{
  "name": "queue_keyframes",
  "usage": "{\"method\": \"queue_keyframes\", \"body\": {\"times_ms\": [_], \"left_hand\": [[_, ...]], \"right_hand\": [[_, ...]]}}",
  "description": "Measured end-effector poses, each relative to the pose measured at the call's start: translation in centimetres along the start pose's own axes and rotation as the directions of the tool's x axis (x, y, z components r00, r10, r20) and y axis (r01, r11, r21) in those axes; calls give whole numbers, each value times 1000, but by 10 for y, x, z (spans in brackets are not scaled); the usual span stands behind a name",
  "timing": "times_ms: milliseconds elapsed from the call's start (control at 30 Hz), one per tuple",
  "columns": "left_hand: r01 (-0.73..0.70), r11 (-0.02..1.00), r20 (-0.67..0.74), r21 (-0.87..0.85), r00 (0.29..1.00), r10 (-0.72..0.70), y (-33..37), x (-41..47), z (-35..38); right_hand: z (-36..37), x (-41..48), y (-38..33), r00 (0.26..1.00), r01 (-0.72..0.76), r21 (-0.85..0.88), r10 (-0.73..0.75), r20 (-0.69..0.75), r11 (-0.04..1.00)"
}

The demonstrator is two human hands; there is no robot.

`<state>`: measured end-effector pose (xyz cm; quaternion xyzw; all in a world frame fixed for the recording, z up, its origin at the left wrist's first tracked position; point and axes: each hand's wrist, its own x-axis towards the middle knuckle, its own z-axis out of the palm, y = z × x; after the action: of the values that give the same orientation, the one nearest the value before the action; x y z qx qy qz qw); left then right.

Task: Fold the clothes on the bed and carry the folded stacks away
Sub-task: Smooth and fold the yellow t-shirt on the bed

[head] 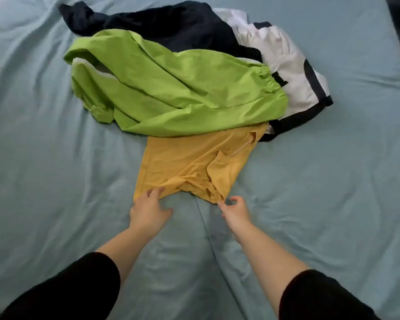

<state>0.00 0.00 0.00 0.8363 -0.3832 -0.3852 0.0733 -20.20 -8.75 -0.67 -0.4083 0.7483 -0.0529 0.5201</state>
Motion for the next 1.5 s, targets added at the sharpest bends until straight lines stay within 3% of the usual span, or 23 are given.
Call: {"method": "queue_keyframes", "body": {"times_ms": [100, 233, 300, 400, 500, 667, 833, 900, 967, 1067, 1167, 1267, 1333, 1367, 1433, 1500], "left_hand": [[24, 984, -105, 174, 995, -6, -2, 24, 8], [-75, 978, -346, 195, 928, 140, -1, 30, 17], [-157, 981, -317, 110, 930, 184, 6, 17, 21], [-178, 982, -158, -57, 973, 167, 15, -6, 29], [-173, 985, -10, 13, 985, 173, 21, -32, 51], [-94, 993, 351, 72, 934, 63, 19, -97, 116], [-7, 1000, 522, 7, 853, 2, 29, -179, 175], [2, 1000, 583, -11, 812, 5, 40, -198, 190], [-17, 1000, 634, -9, 773, 19, 54, -204, 196], [-73, 997, 555, 7, 830, 57, 80, -183, 193], [-227, 969, 271, 97, 943, 193, 112, -135, 179], [-338, 863, 163, 376, 941, 297, 137, -84, 166], [-335, 801, 257, 496, 938, 233, 143, -61, 161], [-340, 785, 310, 518, 930, 198, 142, -56, 160], [-358, 757, 361, 547, 916, 172, 135, -60, 160], [-336, 739, 333, 583, 929, 160, 131, -70, 163]], "right_hand": [[12, 26, -2, 1000, 12, 122, -8, -26, 992], [13, 40, 6, 988, -131, 452, 155, -18, 882], [4, 37, 11, 966, -240, 608, 251, 70, 756], [-18, 30, 25, 927, -345, 746, 332, 175, 570], [-46, 21, 52, 906, -379, 758, 378, 188, 531], [-100, 4, 114, 870, -410, 744, 471, 146, 528], [-153, -18, 180, 852, -427, 704, 514, 102, 568], [-171, -23, 199, 861, -401, 651, 508, 28, 644], [-185, -26, 214, 893, -359, 477, 444, -75, 802], [-201, -25, 224, 973, -201, 28, 203, -107, 979], [-204, -16, 218, 997, 36, -243, -51, -55, 969], [-192, 0, 208, 980, 163, -361, -192, -47, 918], [-188, 11, 201, 980, 109, -259, -148, -134, 960], [-190, 18, 198, 973, 37, -96, -58, -222, 995], [-200, 28, 195, 928, -74, 231, 152, -341, 970], [-215, 34, 200, 910, -138, 309, 244, -336, 941]]}}
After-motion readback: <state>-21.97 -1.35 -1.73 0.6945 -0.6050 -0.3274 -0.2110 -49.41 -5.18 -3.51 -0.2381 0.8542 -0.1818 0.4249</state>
